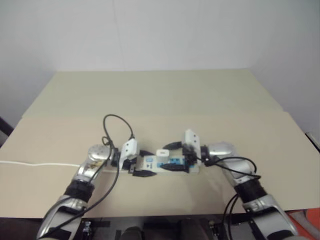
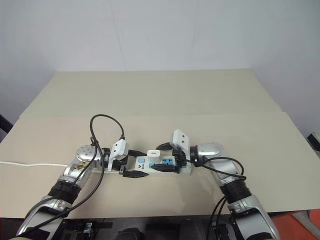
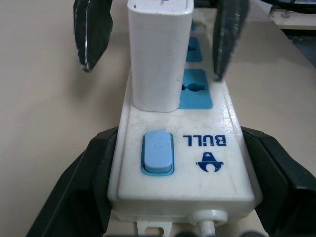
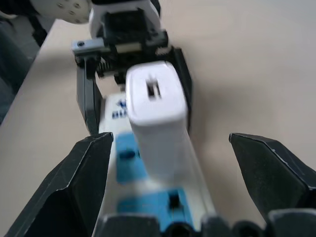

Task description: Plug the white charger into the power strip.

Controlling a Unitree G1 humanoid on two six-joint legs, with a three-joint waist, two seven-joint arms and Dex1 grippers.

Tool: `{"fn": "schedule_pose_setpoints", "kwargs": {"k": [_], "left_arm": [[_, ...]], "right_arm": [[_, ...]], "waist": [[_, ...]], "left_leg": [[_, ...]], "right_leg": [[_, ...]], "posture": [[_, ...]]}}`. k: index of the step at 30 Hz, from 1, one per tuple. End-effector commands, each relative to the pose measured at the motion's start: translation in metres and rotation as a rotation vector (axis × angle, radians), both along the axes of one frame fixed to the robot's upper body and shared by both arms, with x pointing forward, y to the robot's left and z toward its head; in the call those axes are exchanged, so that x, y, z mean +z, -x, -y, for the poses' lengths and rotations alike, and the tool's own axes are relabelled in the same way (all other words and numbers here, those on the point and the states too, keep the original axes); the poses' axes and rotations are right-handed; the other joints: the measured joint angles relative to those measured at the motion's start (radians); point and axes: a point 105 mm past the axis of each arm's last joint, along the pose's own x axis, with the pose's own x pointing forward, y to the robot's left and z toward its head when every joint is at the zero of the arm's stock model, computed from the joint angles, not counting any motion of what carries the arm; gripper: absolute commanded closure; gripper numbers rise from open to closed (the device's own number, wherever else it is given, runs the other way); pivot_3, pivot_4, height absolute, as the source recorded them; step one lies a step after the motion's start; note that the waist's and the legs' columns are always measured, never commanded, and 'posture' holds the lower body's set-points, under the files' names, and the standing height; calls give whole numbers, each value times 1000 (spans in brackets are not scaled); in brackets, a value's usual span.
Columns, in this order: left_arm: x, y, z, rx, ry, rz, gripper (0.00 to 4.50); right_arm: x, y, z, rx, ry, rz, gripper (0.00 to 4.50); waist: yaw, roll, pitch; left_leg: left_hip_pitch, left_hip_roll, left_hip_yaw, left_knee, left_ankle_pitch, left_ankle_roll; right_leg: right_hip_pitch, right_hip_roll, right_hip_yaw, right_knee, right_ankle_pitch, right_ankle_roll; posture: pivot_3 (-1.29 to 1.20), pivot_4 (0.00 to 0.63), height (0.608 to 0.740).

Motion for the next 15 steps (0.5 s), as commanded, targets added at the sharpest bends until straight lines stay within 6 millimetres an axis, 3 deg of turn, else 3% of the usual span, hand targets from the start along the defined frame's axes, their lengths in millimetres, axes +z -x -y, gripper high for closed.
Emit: {"fn": "schedule_pose_setpoints", "kwargs": {"k": [1, 12, 15], "left_arm": [[-9, -2, -5, 34, -30, -43, 1219], [-4, -6, -1, 18, -21, -24, 1219], [3, -6, 0, -7, -18, -15, 258]], "right_arm": [[32, 6, 13, 10, -46, 68, 15], [58, 30, 78, -53, 47, 105, 15], [57, 27, 85, -83, 58, 111, 0]], "waist": [[2, 0, 0], [19, -1, 1], [18, -2, 2]], "left_leg": [[0, 0, 0, 0, 0, 0], [0, 0, 0, 0, 0, 0], [0, 0, 0, 0, 0, 0]], "right_leg": [[0, 0, 0, 0, 0, 0], [1, 0, 0, -1, 0, 0], [1, 0, 0, -1, 0, 0]], "posture": [[0, 150, 740], [0, 150, 740], [0, 150, 740]]}}
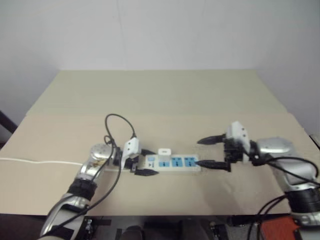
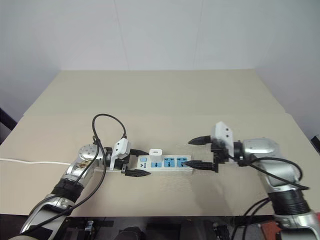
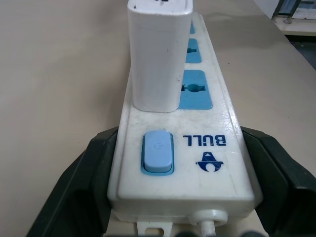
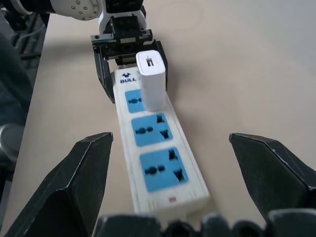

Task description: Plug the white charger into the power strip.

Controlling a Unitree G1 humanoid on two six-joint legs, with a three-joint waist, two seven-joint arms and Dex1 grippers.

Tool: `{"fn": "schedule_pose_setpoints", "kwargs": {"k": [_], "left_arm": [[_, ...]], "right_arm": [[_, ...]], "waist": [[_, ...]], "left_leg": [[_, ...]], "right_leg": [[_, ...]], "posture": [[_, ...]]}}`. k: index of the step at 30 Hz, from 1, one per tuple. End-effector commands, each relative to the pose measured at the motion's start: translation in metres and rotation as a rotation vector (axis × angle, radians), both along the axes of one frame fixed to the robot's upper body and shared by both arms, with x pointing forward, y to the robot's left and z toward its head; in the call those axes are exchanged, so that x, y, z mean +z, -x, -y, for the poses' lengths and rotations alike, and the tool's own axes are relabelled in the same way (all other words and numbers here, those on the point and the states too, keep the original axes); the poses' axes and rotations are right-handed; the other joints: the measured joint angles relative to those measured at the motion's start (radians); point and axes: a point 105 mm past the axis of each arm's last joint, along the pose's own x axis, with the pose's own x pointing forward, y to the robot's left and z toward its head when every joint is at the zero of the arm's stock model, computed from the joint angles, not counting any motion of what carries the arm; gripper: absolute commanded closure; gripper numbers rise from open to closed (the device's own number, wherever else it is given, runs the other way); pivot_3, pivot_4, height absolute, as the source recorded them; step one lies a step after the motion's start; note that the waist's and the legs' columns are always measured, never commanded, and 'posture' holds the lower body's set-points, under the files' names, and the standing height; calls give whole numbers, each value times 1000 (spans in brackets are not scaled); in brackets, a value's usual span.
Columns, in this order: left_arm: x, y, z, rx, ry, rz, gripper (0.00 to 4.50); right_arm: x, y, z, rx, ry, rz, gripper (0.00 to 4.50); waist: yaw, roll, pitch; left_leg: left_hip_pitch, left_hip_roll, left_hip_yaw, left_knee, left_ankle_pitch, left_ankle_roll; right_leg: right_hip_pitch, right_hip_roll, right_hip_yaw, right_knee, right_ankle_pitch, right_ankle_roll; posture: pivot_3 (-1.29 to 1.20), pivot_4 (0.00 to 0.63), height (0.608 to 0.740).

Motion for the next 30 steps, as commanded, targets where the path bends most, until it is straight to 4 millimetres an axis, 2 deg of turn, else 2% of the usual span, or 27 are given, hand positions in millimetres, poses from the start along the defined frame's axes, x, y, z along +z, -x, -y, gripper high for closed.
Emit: {"fn": "schedule_pose_setpoints", "kwargs": {"k": [1, 5, 10, 15, 20, 23, 27, 30], "left_arm": [[7, -2, -3, -9, -13, 0, 21], [27, 8, -10, -89, -32, 106, 21], [59, 22, -35, -98, -51, 182, 21], [92, 28, -81, 30, -111, 245, 21], [98, 36, -109, 131, -146, 239, 21], [98, 41, -118, 159, -152, 239, 21], [94, 45, -111, 142, -145, 224, 21], [96, 47, -104, 118, -125, 217, 21]], "right_arm": [[8, 1, 2, 1, -8, 40, 0], [7, -1, 3, -13, -11, 42, 0], [10, 0, 11, -45, -17, 51, 0], [13, 4, 36, -114, -5, 59, 0], [10, 11, 62, -171, 48, 99, 0], [7, 13, 74, -210, 80, 117, 0], [-2, 17, 83, -238, 112, 118, 0], [4, 23, 81, -237, 100, 121, 0]], "waist": [[0, -1, 1], [1, -1, 5], [3, 1, 9], [7, 1, 14], [7, 1, 15], [6, 1, 17], [8, 0, 17], [8, 0, 18]], "left_leg": [[0, 0, 0, 0, 0, 0], [-2, 0, 0, 0, 0, 0], [-3, 0, 0, -2, 0, 0], [-3, 0, 0, -3, 0, 0], [-3, 0, 1, -3, 0, 0], [-3, 0, 1, -3, 0, 0], [-3, 1, 1, -3, 0, 0], [-3, 1, 2, -3, 0, 0]], "right_leg": [[0, 0, 0, 0, 0, 0], [-2, 0, 0, -1, 0, 0], [-3, -1, 0, -3, 0, 1], [-3, -1, 0, -5, -1, 1], [-2, -2, -1, -7, -1, 2], [-2, -2, -1, -7, -1, 2], [-2, -1, -1, -6, -1, 1], [-2, -2, -1, -6, -1, 1]], "posture": [[0, 150, 740], [0, 150, 740], [0, 150, 740], [0, 150, 740], [0, 150, 740], [0, 150, 740], [0, 150, 740], [0, 150, 740]]}}
